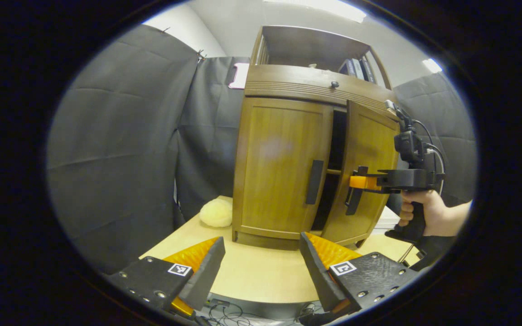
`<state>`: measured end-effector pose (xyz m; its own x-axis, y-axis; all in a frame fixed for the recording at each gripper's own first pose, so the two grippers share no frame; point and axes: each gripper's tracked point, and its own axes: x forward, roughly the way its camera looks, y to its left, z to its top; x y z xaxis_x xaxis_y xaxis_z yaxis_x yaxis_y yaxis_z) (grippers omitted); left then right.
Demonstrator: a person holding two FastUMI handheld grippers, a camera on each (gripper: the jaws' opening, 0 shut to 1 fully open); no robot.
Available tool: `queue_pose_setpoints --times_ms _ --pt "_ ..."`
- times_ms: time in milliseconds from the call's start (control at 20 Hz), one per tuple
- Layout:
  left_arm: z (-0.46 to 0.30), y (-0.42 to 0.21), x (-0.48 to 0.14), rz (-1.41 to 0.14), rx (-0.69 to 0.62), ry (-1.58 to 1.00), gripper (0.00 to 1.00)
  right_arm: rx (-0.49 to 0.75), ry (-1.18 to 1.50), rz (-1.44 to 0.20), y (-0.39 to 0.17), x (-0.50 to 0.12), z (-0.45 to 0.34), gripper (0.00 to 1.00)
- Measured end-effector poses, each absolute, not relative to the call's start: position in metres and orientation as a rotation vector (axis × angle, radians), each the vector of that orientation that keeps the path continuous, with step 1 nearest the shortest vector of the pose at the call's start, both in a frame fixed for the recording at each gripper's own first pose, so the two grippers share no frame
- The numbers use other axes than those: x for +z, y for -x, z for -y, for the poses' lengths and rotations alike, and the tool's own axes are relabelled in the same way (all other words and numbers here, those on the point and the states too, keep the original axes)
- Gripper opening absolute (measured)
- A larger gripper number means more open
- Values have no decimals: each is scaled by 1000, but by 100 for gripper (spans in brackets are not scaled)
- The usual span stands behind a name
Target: Open the right door of the double-door shoe cabinet with the right hand, and open the left door with the left hand.
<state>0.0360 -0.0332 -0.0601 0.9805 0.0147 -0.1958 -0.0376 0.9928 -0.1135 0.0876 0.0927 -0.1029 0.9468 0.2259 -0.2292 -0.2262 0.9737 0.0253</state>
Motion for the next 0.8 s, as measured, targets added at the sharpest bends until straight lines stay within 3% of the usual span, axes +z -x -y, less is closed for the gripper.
queue_pose_setpoints --times_ms 100,650,800 --pt "34 -31 -54 -184 26 128 94 238 9 -234 -75 -103 -88 12" --pt "62 -13 -52 -160 -94 133 95 183 88 -280 -13 -107 -42 5" --pt "81 -12 -56 -188 -132 127 94 195 63 -295 5 -104 -20 12"
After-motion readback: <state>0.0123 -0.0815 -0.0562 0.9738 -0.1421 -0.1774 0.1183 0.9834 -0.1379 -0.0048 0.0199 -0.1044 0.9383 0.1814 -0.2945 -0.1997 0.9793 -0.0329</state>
